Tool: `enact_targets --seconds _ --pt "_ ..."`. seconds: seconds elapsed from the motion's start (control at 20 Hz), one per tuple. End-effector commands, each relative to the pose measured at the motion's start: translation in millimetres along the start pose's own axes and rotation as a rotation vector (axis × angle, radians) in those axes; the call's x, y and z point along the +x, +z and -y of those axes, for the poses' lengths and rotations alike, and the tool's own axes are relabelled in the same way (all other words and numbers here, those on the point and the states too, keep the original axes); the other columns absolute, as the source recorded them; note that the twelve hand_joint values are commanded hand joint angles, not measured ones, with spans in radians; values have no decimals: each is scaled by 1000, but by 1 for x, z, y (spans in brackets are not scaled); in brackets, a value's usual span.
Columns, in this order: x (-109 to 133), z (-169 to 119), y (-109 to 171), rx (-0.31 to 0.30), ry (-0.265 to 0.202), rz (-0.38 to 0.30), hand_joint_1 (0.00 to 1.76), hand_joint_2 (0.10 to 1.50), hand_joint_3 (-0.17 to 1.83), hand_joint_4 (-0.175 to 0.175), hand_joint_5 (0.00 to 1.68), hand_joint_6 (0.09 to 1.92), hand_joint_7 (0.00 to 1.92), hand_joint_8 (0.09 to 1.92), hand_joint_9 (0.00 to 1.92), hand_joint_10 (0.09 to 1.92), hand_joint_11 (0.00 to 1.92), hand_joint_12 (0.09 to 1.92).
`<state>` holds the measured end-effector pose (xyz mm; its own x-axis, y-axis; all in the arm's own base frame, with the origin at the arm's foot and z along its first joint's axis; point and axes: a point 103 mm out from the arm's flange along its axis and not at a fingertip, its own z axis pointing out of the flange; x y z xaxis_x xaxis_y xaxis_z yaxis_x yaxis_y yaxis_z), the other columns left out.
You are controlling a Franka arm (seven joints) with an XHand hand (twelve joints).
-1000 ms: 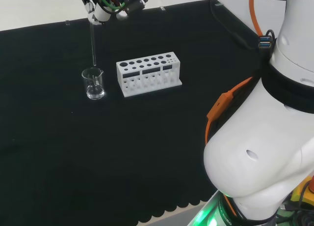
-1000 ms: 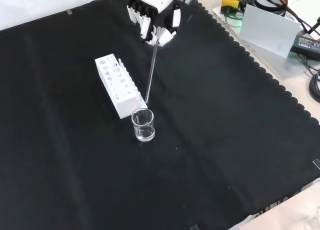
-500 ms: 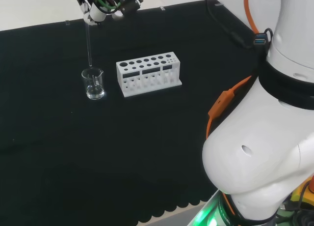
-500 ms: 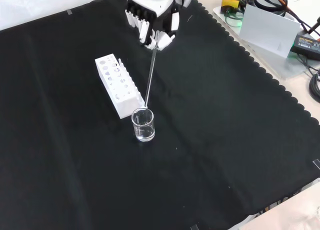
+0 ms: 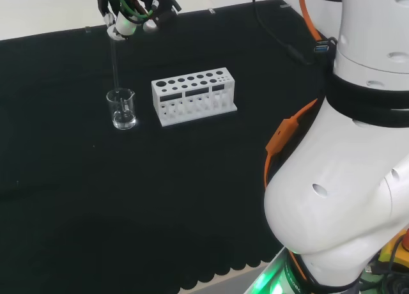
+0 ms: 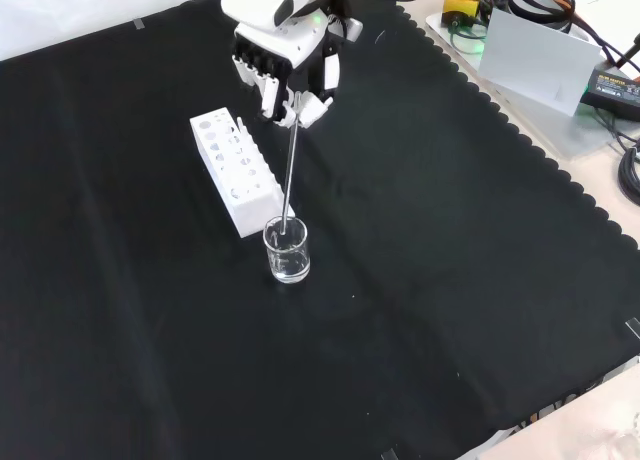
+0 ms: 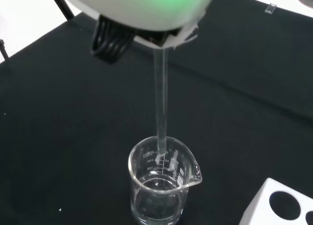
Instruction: Stir in the beaker to the left of the white test tube rack with the glass rod.
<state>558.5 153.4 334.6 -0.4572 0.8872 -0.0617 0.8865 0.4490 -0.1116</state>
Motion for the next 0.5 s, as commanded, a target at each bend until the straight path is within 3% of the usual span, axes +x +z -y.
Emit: enact_targets --seconds 0.05,0.5 --pt "-11 -2 13 14 -1 -7 1190 538 996 -175 1176 1014 1648 637 1857 356 1721 764" --pt "-17 1 40 61 -4 -7 1190 537 998 -175 1177 1014 1650 635 1857 353 1723 769"
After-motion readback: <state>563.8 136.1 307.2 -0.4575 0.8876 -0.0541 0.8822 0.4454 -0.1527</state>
